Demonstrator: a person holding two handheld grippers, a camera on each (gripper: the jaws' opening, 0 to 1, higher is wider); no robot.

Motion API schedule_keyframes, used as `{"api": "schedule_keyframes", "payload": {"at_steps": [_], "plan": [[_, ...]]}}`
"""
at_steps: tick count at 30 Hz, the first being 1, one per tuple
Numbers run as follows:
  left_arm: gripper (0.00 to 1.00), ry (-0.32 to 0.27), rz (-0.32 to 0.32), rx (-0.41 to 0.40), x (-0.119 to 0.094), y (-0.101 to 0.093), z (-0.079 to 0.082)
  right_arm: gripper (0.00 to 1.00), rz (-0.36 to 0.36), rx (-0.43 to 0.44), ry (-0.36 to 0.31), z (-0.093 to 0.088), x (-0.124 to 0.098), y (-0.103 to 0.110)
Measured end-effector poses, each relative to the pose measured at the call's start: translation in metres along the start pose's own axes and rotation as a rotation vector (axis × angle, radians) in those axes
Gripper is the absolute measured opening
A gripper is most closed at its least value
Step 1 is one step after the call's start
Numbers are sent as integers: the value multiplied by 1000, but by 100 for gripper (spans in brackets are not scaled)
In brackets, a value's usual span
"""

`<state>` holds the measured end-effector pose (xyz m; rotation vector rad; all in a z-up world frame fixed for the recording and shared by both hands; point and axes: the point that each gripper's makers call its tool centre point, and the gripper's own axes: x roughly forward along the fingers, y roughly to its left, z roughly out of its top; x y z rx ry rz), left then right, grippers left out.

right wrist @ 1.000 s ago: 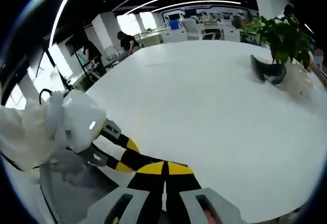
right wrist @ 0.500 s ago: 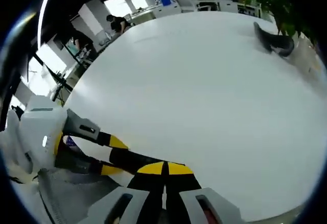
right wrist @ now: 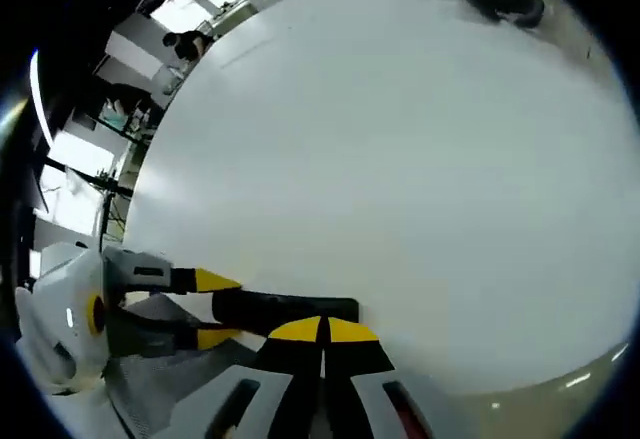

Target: Press the specified remote control buttons in sequence, fully releasing each button before pressing the next.

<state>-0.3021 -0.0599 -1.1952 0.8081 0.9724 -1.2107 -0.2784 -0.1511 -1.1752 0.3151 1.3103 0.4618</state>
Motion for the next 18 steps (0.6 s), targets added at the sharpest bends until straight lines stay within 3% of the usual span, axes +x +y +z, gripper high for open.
{"api": "schedule_keyframes", "payload": {"at_steps": [9, 18], "plan": [[24, -10, 5, -2, 0, -4, 0, 0, -30, 14, 46, -8, 4, -6], [24, -56, 8, -23, -1, -4, -1, 0, -37, 1, 36, -8, 5, -5]]}}
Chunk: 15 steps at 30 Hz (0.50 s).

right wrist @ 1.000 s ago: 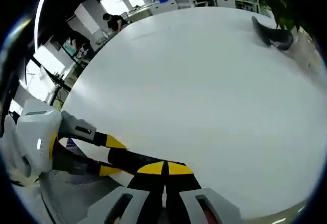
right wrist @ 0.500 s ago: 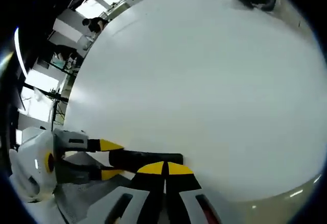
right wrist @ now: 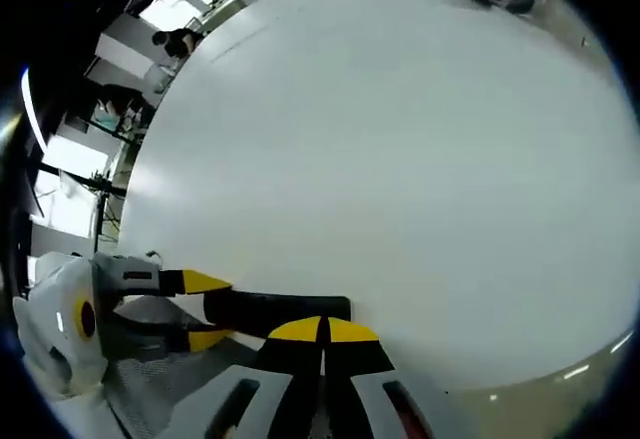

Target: Press the specified remote control buttons in sequence, fully releasing each button before pressing the next.

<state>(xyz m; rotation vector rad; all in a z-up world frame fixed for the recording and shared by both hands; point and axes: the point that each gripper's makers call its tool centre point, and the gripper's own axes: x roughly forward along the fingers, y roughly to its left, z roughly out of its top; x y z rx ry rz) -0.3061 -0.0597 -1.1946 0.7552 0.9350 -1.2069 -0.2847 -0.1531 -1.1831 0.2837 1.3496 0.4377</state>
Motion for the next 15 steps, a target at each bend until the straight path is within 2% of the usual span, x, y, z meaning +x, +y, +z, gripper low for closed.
{"api": "schedule_keyframes", "payload": {"at_steps": [7, 11, 15], "plan": [[24, -68, 22, -42, -1, 0, -1, 0, 2, -19, -9, 0, 0, -1], [25, -149, 49, -111, -1, 0, 1, 0, -3, -34, -11, 0, 0, 1], [25, -202, 54, -112, -3, -2, -3, 0, -16, -53, -13, -1, 0, 1]]}}
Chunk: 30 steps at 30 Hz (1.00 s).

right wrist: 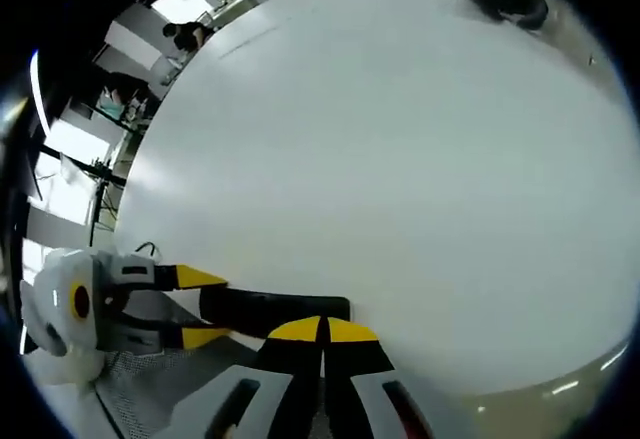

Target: Press the specified remote control buttons in sequence, fully releasing each button before pressing the next.

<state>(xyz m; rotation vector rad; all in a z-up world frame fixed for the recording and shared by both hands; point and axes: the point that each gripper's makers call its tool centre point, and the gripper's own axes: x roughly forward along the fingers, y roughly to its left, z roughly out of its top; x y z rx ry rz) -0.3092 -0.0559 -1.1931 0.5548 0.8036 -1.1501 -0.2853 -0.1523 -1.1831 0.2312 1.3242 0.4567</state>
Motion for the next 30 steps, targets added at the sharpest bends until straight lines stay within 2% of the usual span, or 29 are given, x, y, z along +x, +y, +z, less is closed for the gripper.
{"api": "schedule_keyframes", "payload": {"at_steps": [3, 15, 19, 21, 30], "plan": [[25, -33, 7, -33, 0, -1, 0, 0, 0, 0, -2, 0, 0, -1], [25, -121, 5, -2, 0, -1, 1, 0, -9, -5, -6, 2, 0, 0], [25, -134, -1, 6, 0, -2, 3, 0, 40, -8, 10, 0, 2, 11], [25, -136, -3, 9, 0, -2, 4, 0, 32, -29, -5, 2, 1, 12], [25, -142, -3, 14, 1, -3, 4, 0, 37, -8, 9, 0, 3, 9]]}}
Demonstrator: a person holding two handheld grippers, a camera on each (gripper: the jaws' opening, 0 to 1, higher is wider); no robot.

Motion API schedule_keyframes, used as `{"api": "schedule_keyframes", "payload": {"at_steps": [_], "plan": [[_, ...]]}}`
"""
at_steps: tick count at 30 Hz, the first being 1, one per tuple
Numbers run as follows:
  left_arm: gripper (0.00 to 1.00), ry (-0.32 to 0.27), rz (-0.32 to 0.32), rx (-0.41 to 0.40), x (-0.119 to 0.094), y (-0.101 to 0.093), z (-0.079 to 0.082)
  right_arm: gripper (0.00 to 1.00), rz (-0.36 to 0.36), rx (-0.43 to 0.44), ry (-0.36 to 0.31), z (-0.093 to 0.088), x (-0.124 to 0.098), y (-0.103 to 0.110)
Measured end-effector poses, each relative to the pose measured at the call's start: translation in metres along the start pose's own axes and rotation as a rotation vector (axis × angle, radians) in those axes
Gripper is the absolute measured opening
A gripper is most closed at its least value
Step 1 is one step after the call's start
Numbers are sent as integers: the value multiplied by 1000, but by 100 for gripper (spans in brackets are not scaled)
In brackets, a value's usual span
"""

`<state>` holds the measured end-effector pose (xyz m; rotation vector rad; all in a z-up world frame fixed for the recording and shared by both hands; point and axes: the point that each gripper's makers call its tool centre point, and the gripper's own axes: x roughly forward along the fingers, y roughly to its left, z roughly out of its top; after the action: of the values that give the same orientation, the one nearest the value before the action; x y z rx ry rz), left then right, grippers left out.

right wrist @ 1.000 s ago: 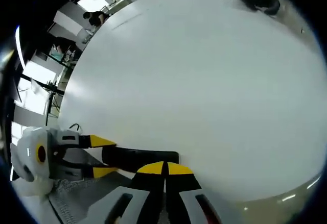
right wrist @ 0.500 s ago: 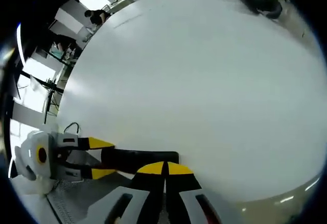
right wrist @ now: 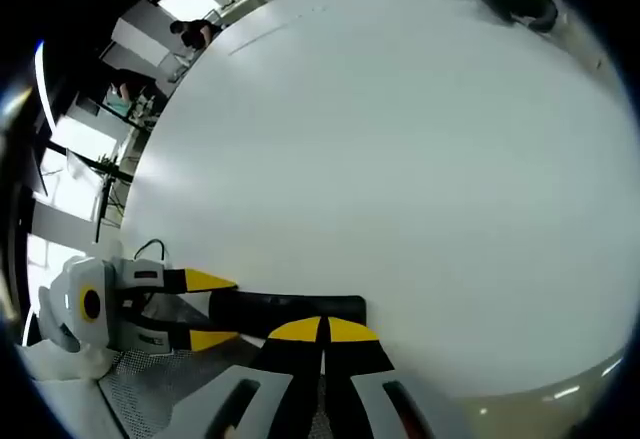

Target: Press the specified remote control buttons in sequence, fully releasing each button before pressing the next.

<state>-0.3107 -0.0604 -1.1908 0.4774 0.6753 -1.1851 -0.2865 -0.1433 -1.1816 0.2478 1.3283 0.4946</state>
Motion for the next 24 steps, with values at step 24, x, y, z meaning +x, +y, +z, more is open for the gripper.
{"api": "schedule_keyframes", "payload": {"at_steps": [24], "plan": [[25, 22, 3, -15, -5, 1, -6, 0, 12, 15, 3, 1, 1, -1]]}}
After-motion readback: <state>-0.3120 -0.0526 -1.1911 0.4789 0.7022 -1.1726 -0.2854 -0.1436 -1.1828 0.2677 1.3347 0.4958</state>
